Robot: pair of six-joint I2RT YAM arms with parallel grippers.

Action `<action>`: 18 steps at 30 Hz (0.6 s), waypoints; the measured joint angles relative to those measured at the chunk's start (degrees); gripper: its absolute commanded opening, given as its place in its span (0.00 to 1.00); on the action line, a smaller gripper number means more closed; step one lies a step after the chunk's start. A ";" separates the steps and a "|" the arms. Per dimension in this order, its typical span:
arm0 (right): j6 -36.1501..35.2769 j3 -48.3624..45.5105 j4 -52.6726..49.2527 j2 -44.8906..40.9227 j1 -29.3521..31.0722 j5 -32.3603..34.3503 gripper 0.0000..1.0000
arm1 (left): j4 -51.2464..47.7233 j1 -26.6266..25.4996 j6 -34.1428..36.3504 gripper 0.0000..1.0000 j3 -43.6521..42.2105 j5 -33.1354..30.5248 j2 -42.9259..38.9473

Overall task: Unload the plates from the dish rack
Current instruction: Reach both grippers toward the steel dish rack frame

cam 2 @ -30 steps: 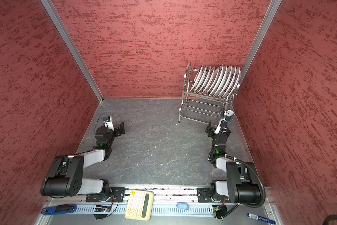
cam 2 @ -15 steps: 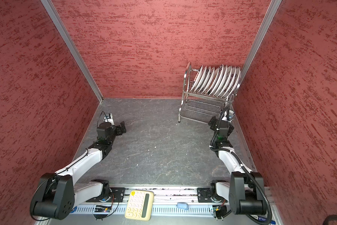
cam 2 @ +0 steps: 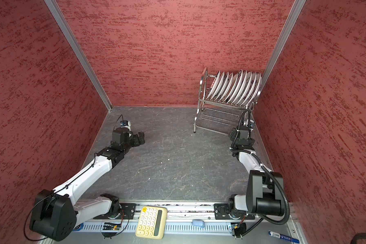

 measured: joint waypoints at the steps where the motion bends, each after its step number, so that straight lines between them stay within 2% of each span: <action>1: -0.11 0.33 -0.17 0.31 -0.11 -0.24 0.99 | -0.50 -0.52 -0.44 0.99 0.07 0.07 0.00; 13: -2.34 5.22 -0.13 7.96 -1.73 -3.80 0.99 | -2.69 -3.72 -6.10 0.99 4.37 -0.44 3.23; 18: -2.60 6.14 0.44 9.75 -1.88 -4.90 0.99 | -1.57 -5.57 -5.53 0.99 4.92 2.67 6.08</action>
